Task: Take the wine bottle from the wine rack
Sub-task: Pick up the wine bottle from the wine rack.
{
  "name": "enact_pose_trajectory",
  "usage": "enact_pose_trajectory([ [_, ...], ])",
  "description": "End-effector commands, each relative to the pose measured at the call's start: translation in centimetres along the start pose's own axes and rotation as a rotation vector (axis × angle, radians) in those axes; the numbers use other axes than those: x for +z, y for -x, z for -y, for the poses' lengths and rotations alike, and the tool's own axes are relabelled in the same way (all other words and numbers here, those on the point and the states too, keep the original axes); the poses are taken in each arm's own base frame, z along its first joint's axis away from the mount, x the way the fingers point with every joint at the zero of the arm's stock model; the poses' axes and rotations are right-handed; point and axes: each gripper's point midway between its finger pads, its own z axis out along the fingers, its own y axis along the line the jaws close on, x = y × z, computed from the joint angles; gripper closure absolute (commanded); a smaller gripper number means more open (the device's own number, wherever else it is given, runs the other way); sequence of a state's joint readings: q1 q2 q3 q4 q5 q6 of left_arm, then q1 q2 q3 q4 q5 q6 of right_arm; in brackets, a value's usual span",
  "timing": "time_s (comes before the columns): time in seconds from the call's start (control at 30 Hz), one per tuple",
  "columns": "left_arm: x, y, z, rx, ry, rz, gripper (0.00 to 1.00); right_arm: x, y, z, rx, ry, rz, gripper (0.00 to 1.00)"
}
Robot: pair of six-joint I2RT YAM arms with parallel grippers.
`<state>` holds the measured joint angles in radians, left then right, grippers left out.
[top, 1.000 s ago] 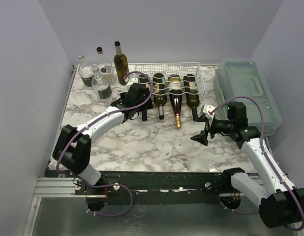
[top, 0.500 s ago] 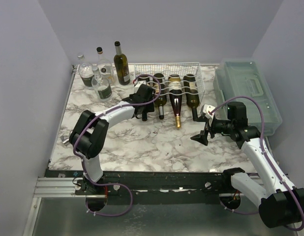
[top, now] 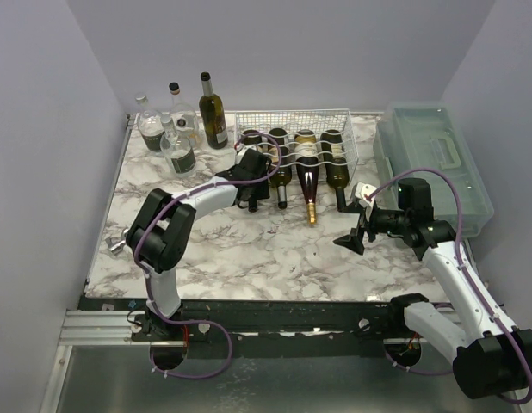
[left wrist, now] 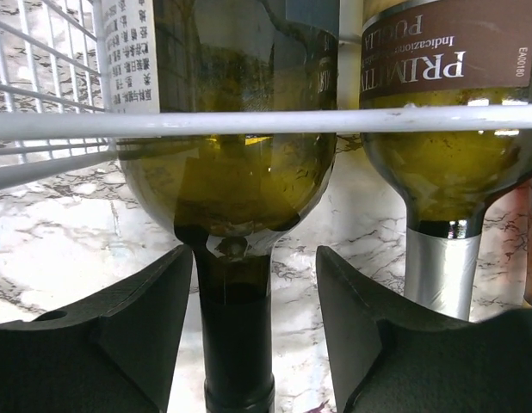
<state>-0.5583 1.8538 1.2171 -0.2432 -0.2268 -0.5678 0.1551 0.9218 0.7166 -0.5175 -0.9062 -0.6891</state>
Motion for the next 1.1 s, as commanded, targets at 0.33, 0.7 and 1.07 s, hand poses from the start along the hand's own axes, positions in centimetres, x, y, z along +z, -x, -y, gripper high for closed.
enact_pose_trajectory([
  [0.33, 1.4, -0.6, 0.0, -0.038, -0.046, -0.030, 0.51, -0.1, -0.1, 0.3, -0.012, -0.012, -0.002, 0.00],
  [0.7, 1.2, -1.3, -0.1, -0.042, -0.046, -0.065, 0.50, -0.1, -0.1, 0.4, -0.016, -0.019, -0.004, 0.01],
  [1.07, 1.4, -1.3, -0.7, -0.030, 0.005, -0.080, 0.58, -0.2, -0.1, 0.5, -0.025, -0.028, -0.007, 0.01],
])
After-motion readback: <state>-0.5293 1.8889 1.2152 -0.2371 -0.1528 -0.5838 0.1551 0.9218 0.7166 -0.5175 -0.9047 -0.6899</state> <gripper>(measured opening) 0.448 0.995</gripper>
